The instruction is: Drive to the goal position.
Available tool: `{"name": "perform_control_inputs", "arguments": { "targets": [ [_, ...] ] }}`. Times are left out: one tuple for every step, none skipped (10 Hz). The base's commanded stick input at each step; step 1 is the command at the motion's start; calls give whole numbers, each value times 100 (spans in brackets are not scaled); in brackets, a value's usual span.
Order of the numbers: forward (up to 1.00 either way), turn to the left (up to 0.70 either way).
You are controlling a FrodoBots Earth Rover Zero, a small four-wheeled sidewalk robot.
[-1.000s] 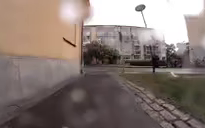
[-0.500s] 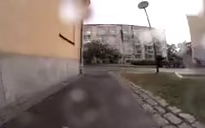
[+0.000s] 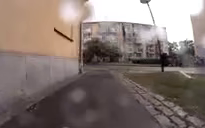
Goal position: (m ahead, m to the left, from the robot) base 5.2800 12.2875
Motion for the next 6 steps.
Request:
{"name": "perform_control_inputs", "arguments": {
  "targets": [
    [85, 0],
    [85, 0],
    [85, 0],
    [85, 0],
    [85, 0],
    [85, 0]
  ]
}}
